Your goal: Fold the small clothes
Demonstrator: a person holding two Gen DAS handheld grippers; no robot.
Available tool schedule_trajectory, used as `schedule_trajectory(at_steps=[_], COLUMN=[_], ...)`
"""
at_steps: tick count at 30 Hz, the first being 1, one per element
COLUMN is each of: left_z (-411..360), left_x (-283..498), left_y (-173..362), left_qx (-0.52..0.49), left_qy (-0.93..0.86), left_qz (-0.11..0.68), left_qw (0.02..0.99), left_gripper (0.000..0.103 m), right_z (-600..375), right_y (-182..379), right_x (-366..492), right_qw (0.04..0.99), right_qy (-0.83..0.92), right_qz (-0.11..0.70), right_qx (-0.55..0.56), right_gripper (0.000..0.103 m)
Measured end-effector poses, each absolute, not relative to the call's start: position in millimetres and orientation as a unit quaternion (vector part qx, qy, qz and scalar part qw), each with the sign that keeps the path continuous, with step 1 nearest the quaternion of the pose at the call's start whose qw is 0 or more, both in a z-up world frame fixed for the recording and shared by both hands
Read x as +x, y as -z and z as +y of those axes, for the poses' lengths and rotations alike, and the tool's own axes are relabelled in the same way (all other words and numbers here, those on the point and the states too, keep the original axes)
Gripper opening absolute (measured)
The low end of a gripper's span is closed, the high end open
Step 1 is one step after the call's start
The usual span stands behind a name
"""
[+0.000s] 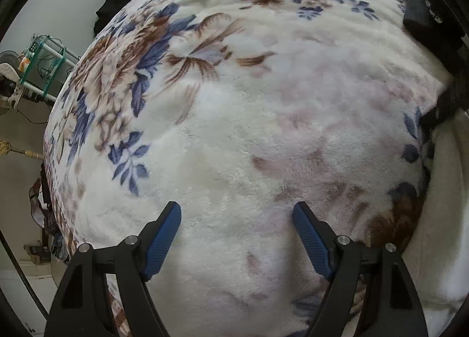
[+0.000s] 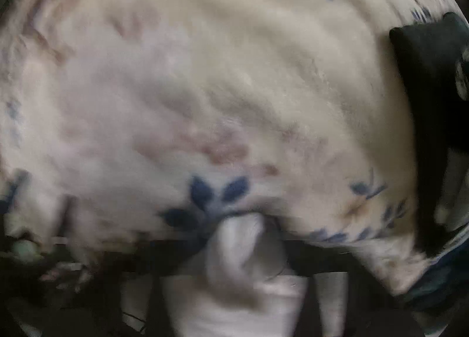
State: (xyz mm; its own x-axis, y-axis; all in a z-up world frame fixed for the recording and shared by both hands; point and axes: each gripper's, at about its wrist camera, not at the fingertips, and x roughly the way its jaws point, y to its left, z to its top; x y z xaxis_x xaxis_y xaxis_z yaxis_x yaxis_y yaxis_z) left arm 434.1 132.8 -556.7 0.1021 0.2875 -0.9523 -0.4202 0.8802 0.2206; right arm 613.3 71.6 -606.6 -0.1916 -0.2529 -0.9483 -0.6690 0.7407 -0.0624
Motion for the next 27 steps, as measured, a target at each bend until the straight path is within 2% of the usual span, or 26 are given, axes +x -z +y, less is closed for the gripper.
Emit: schedule_trajectory(at_steps=[3, 4, 6, 10, 12, 13, 14, 16, 18, 19, 21, 22, 23, 25, 27], left_z=[131, 129, 125, 120, 118, 119, 119, 121, 123, 124, 125, 124, 122, 117, 105], left_x=[438, 439, 440, 443, 444, 444, 445, 446, 445, 445, 445, 446, 448, 453, 461], left_y=[555, 555, 554, 552, 553, 553, 553, 551, 545, 543, 539, 537, 535, 533, 530], left_qx=[-0.045, -0.044, -0.050, -0.057, -0.056, -0.055, -0.054, -0.046, -0.039, -0.038, -0.038, -0.040, -0.041, -0.049, -0.053], left_qy=[-0.228, -0.225, -0.221, -0.220, -0.219, -0.219, -0.218, -0.215, -0.212, -0.208, -0.195, -0.185, -0.174, -0.152, -0.131], left_qz=[0.623, 0.623, 0.624, 0.623, 0.625, 0.626, 0.627, 0.626, 0.621, 0.619, 0.616, 0.614, 0.614, 0.611, 0.607], left_qw=[0.746, 0.748, 0.748, 0.749, 0.747, 0.747, 0.746, 0.748, 0.753, 0.756, 0.762, 0.766, 0.769, 0.775, 0.782], left_gripper=[0.078, 0.078, 0.078, 0.078, 0.078, 0.078, 0.078, 0.078, 0.078, 0.078, 0.078, 0.078, 0.078, 0.078, 0.078], right_z=[20, -6, -53, -50, -22, -8, 5, 26, 24, 13, -27, -46, -70, -122, -183], right_y=[578, 569, 554, 532, 528, 531, 535, 559, 580, 583, 561, 546, 525, 483, 452], right_x=[651, 663, 679, 686, 675, 663, 655, 632, 626, 628, 632, 630, 625, 608, 584], right_qw=[0.615, 0.629, 0.638, 0.635, 0.626, 0.615, 0.600, 0.572, 0.584, 0.594, 0.622, 0.627, 0.634, 0.661, 0.689], right_qy=[-0.121, -0.093, -0.052, -0.093, -0.143, -0.166, -0.184, -0.204, -0.162, -0.142, -0.139, -0.145, -0.147, -0.129, -0.075], right_qz=[0.768, 0.770, 0.767, 0.765, 0.767, 0.770, 0.777, 0.789, 0.779, 0.772, 0.765, 0.764, 0.759, 0.738, 0.718], right_qx=[-0.130, -0.062, 0.047, 0.051, 0.000, -0.027, -0.050, -0.097, -0.159, -0.176, -0.092, -0.046, -0.001, 0.049, 0.066], right_gripper=[0.007, 0.000, 0.000, 0.003, 0.023, 0.056, 0.073, 0.071, 0.038, 0.031, 0.032, 0.040, 0.054, 0.069, 0.069])
